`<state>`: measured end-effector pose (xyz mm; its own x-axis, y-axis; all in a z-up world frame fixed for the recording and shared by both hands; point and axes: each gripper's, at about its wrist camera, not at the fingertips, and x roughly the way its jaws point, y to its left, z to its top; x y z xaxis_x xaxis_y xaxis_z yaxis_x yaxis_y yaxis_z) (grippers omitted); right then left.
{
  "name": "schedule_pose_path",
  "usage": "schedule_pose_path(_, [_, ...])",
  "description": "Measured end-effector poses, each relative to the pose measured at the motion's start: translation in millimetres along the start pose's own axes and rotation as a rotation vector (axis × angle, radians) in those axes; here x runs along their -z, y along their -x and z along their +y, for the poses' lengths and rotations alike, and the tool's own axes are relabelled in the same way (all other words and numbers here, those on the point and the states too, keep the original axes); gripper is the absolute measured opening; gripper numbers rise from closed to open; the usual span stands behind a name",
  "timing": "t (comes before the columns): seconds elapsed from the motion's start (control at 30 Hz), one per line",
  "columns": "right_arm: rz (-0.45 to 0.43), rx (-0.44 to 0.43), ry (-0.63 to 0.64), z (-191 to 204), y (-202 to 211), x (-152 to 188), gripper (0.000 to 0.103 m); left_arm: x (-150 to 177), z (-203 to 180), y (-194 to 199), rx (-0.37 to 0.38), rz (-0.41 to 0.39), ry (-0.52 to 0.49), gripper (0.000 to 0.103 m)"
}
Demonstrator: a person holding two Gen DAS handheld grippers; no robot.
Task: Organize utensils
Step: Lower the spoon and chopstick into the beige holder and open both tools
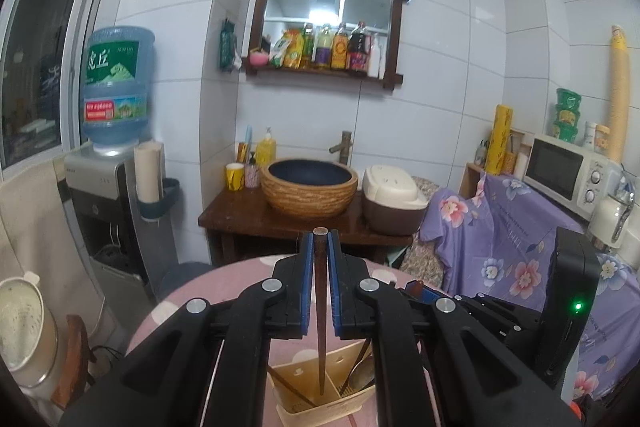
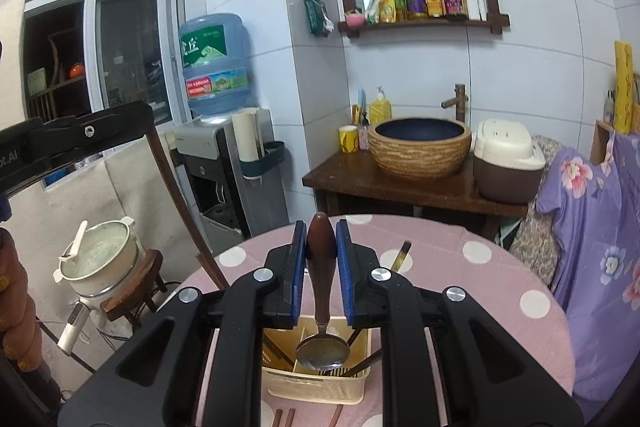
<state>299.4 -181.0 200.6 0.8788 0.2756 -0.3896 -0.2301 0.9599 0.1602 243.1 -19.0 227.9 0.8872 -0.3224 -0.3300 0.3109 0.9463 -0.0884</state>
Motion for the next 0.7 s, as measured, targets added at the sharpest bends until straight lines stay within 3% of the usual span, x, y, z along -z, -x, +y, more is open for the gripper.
schedule_pose_path(0.4, [0.064, 0.017, 0.034, 3, -32, 60, 0.016, 69, 20, -50, -0.02, 0.153, 0.052, 0.008])
schedule_pose_path(0.7, [0.085, 0.03, 0.081, 9, -39, 87, 0.016, 91, 22, -59, -0.034, 0.188, 0.051, 0.008])
